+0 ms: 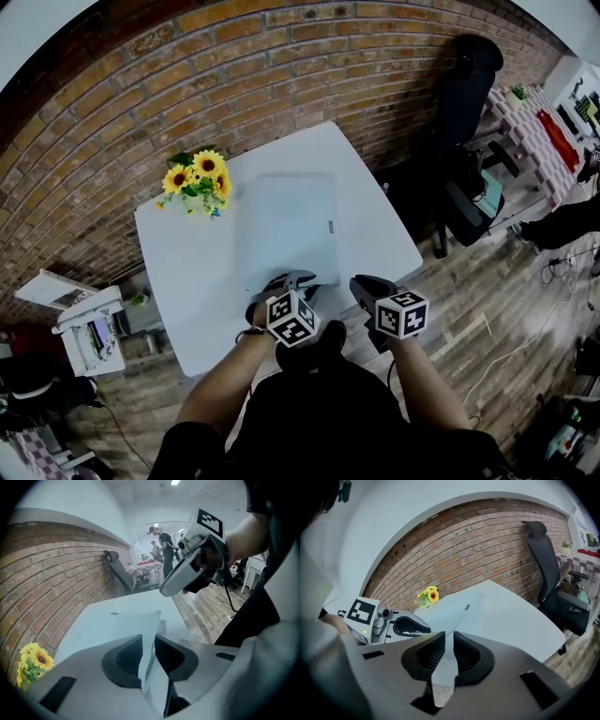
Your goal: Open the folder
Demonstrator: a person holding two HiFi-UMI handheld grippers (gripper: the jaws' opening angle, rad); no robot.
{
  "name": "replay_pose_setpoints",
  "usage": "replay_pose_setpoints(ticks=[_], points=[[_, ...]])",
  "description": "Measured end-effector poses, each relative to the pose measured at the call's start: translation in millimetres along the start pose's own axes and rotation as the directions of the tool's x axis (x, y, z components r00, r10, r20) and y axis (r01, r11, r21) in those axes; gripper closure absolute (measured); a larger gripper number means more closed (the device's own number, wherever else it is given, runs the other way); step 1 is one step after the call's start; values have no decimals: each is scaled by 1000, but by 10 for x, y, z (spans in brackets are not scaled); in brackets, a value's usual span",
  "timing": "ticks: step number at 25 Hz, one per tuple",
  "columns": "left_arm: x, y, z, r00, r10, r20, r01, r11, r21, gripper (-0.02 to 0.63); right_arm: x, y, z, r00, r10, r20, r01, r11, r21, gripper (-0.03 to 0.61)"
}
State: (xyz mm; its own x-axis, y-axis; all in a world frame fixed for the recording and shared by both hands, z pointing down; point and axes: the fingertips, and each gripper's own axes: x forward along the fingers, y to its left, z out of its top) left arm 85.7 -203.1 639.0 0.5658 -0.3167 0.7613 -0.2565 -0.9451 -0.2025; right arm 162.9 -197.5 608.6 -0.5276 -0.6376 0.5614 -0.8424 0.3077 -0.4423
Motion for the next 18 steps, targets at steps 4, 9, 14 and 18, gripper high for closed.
replay_pose_setpoints(ticks=[4,9,14,18], points=[[-37,23,7,1000,8,1,-8,1000,-11,531,190,-33,-115,998,4,-64,-6,1000,-25,502],[-140,85,50,998,58,31,-58,998,-29,549,423,17,-194,993,20,-120,-29,997,-72,483],[-212,151,55,994,98,46,-96,994,-42,557,633,107,-193,988,41,-149,-61,990,-127,480],[-236,190,-11,993,111,34,-109,992,-61,558,755,129,-252,981,23,-195,-62,978,-199,490]])
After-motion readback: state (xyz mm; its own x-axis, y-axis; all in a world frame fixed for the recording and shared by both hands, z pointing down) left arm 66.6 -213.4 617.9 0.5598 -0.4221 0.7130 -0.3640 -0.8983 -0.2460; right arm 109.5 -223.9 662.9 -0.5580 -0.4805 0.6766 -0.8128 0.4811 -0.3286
